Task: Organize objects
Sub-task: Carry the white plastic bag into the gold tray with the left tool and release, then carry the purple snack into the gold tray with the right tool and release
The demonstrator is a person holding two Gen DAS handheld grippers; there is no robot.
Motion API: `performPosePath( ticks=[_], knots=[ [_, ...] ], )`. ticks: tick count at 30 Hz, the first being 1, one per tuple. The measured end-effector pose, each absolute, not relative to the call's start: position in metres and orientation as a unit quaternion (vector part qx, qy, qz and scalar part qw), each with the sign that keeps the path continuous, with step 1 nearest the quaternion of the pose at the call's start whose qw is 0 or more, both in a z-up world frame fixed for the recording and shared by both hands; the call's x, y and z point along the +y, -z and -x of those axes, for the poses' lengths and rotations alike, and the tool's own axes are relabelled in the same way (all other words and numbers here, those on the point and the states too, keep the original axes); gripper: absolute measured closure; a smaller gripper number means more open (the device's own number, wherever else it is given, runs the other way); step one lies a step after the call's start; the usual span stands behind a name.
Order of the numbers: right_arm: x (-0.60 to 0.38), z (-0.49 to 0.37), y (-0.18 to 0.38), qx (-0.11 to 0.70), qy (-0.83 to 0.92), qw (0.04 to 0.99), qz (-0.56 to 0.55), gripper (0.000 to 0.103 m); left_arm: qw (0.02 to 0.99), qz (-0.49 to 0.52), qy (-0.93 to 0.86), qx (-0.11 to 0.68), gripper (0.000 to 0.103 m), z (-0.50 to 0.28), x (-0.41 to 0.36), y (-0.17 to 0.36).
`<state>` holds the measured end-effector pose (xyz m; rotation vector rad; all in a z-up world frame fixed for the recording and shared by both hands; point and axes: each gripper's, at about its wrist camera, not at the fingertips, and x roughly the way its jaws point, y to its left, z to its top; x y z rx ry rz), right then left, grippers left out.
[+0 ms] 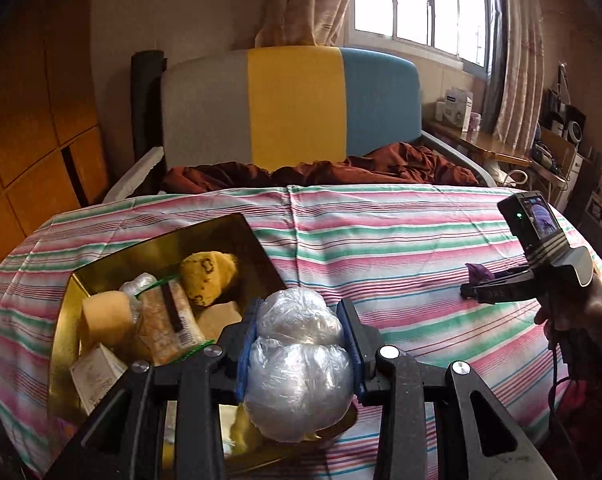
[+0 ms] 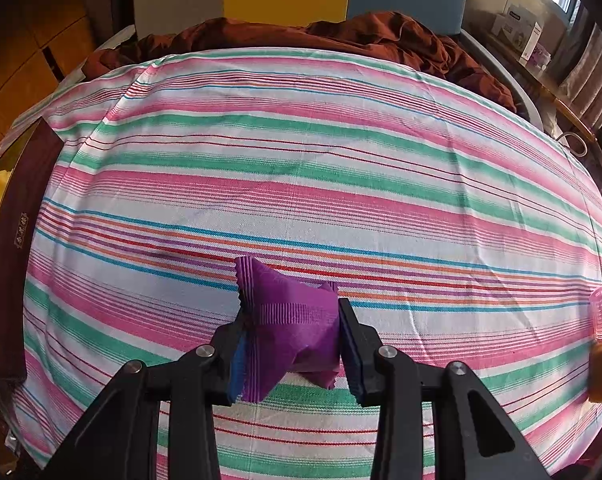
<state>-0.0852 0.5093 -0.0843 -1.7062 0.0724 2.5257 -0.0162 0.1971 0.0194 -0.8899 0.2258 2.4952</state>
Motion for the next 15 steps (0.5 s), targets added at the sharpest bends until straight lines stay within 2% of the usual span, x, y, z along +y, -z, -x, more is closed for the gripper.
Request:
performPosePath(
  ticks=[7, 13, 15],
  knots=[
    [0.505, 0.081, 0.082, 0.019, -0.828, 0.049, 0.559, 0.064, 0.191, 0.337, -0.92, 0.06, 0.065, 0.041, 0.157, -0.011],
    [0.502, 0.081, 0.08, 0.014, -0.83, 0.055, 0.555, 0.066, 0.143, 0.382, -0.913, 0.012, 0.063, 0.076, 0.109, 0.012],
    [0.499, 0.082, 0.079, 0.011, -0.831, 0.053, 0.553, 0.066, 0.129, 0.393, -0.911, 0.001, 0.057, 0.082, 0.094, 0.018]
  ],
)
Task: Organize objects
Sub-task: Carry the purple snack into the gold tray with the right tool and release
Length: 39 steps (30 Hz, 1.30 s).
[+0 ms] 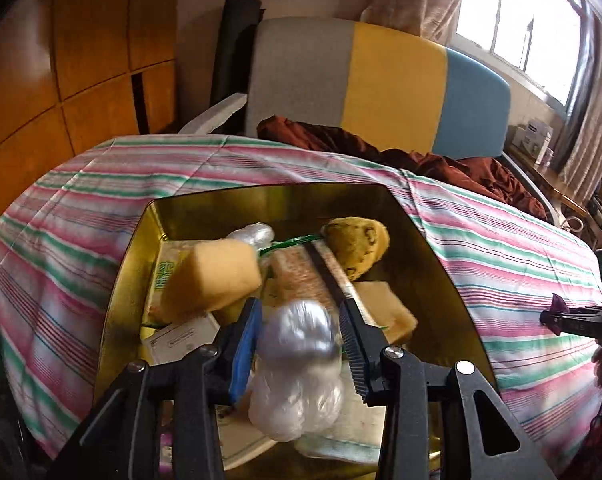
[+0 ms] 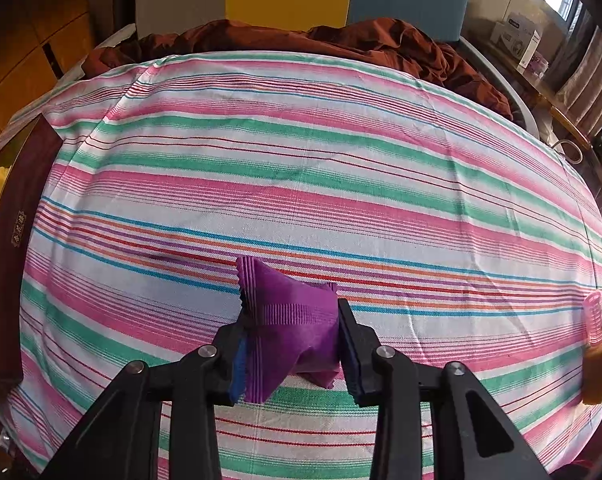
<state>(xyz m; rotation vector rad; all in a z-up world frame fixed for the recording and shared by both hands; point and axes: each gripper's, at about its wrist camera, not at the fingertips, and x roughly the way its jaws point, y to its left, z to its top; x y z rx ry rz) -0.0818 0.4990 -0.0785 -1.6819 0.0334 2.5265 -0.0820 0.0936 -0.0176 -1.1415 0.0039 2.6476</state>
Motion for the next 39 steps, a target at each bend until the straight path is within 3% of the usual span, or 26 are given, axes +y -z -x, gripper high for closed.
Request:
performPosePath(
  ticks=[1, 4, 14, 21, 29, 39],
  knots=[
    [0.495, 0.079, 0.075, 0.017, -0.832, 0.049, 0.552, 0.066, 0.124, 0.396, -0.91, -0.007, 0.049, 0.083, 0.085, 0.02],
    [0.485, 0.079, 0.067, 0.02, -0.838, 0.032, 0.544, 0.066, 0.11, 0.399, -0.91, -0.018, 0.038, 0.081, 0.067, 0.023],
    [0.376, 0.08, 0.022, 0.014, -0.862, -0.092, 0.499, 0.066, 0.094, 0.383, -0.918, -0.046, 0.029, 0.059, 0.03, 0.016],
    [0.275, 0.074, 0.005, -0.041, -0.861, -0.178, 0.474, 0.066, 0.074, 0.357, -0.93, -0.049, 0.0, 0.04, 0.014, -0.003],
    [0.233, 0.069, 0.021, -0.081, -0.855, -0.176, 0.482, 0.063, 0.05, 0.343, -0.937, -0.047, 0.0, 0.022, 0.004, -0.019],
    [0.224, 0.054, 0.022, -0.061, -0.864, -0.165, 0.471, 0.053, -0.009, 0.334, -0.942, -0.031, 0.0, 0.006, 0.002, -0.027]
  ],
)
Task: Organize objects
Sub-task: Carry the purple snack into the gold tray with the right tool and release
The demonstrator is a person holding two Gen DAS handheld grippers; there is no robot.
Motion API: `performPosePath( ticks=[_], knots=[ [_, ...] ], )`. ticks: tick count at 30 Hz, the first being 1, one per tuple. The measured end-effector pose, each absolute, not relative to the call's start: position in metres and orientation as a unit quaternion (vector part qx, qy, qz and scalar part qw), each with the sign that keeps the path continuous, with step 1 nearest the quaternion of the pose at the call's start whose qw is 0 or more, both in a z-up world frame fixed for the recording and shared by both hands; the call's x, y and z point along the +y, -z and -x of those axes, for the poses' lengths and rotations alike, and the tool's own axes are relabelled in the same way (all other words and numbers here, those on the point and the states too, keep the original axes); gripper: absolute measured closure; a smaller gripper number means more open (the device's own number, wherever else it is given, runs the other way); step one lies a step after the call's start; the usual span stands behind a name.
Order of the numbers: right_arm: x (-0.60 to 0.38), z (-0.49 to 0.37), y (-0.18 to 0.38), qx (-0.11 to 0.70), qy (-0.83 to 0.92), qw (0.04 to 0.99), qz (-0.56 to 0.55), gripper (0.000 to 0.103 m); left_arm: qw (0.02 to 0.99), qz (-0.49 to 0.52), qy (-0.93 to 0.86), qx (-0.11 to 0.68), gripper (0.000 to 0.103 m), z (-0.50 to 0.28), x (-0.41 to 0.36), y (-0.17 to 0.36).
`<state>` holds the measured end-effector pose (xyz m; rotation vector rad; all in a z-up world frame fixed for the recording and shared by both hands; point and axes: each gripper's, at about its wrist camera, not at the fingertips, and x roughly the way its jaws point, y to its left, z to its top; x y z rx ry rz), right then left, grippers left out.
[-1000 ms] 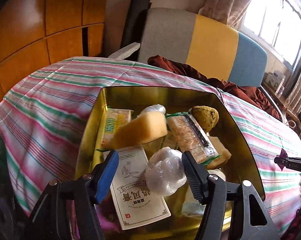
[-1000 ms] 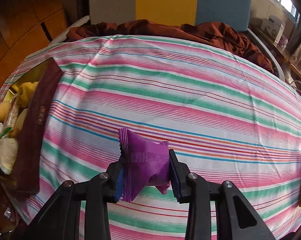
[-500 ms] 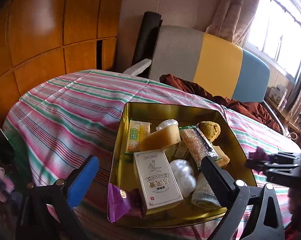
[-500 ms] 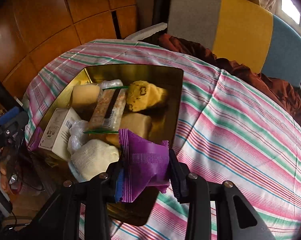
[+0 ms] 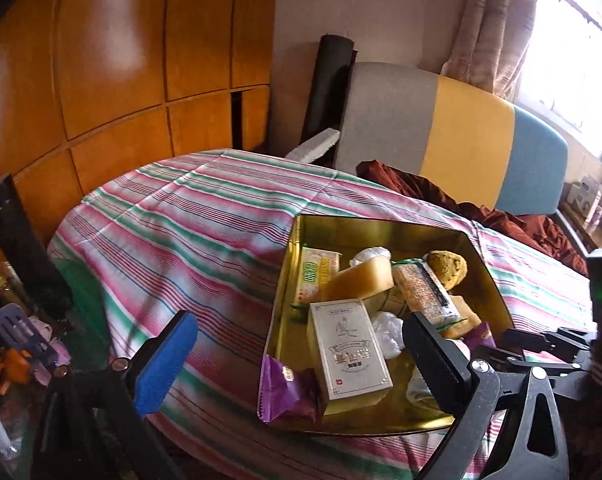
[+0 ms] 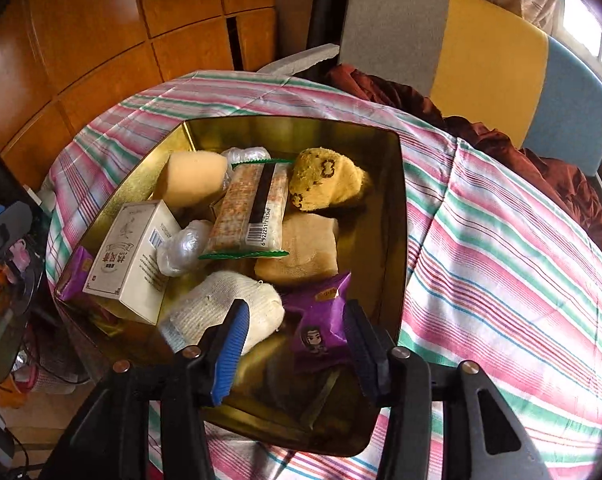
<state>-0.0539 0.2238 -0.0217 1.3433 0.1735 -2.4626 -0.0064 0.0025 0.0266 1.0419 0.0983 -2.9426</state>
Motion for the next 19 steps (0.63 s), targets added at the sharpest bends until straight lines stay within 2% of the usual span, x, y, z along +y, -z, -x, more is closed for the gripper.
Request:
performPosePath(
  ticks=[3, 5, 6, 19],
  knots=[
    [0.226, 0.044, 0.015, 0.042, 0.876, 0.148, -0.458, 0.047, 0.011, -0.33, 0.943, 0.032, 0.0, 0.001, 0.002, -0.028],
    [0.227, 0.036, 0.009, 0.032, 0.885, 0.136, -0.444, 0.038, 0.009, -0.331, 0.943, 0.038, 0.0, -0.003, 0.001, -0.028],
    [0.227, 0.032, 0.007, 0.028, 0.888, 0.131, -0.439, 0.037, 0.007, -0.331, 0.943, 0.041, 0.0, -0.004, 0.001, -0.027],
    [0.216, 0.008, 0.005, 0.051, 0.896, 0.129, -0.421, 0.036, 0.024, -0.321, 0.946, 0.042, 0.001, -0.016, 0.004, -0.025]
  ],
)
